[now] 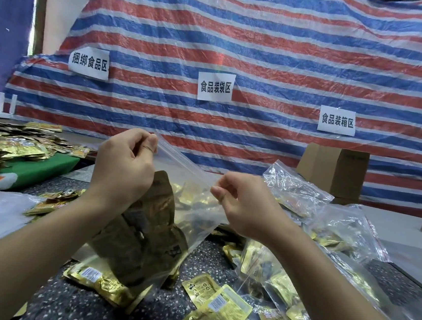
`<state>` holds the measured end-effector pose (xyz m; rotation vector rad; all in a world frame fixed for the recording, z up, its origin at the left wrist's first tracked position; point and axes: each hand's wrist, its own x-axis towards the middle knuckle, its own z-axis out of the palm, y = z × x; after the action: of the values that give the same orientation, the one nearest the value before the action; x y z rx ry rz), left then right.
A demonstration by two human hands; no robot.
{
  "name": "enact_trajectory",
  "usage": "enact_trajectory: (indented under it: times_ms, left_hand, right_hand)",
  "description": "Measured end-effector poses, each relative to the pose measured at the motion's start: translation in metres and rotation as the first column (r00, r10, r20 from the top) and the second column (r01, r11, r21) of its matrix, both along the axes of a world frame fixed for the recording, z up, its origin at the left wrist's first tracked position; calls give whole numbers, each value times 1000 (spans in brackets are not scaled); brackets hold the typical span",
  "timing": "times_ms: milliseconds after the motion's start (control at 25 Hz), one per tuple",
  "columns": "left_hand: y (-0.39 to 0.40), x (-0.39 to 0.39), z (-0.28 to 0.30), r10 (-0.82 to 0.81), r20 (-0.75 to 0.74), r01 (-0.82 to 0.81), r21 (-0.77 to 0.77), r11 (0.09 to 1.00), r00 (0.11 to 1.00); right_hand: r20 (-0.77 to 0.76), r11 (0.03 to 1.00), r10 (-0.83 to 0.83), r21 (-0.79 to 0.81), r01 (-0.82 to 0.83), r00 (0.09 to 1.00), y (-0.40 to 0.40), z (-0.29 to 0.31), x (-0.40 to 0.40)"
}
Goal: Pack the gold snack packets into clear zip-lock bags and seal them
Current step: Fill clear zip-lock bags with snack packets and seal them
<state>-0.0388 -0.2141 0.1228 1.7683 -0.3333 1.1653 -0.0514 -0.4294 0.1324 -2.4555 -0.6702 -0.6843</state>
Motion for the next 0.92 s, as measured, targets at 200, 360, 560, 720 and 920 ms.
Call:
enact_trajectory:
  times_ms: [200, 360, 560, 720, 920]
  left_hand:
    - [0, -2, 2, 13, 15, -13, 4, 1000, 1000]
    - [4, -2, 1, 24, 16, -24, -3, 1000, 1000]
    - [5, -1, 1, 60, 23, -60, 0, 998, 998]
    - [5, 0, -1, 54, 21, -54, 0, 999, 998]
    - [-5, 0, -7, -40, -17, 39, -26, 999, 999]
  right_hand:
    - [29, 999, 32, -39, -31, 999, -6, -2, 0]
    - [-38, 996, 73, -56, -75, 997, -10, 1, -3]
    - [-72, 991, 104, -78, -110, 992, -16, -1, -8]
    - [-41, 984, 75, -158, -80, 996, -15, 0, -8]
    - [-87, 971, 16, -234, -36, 996, -20, -3, -7]
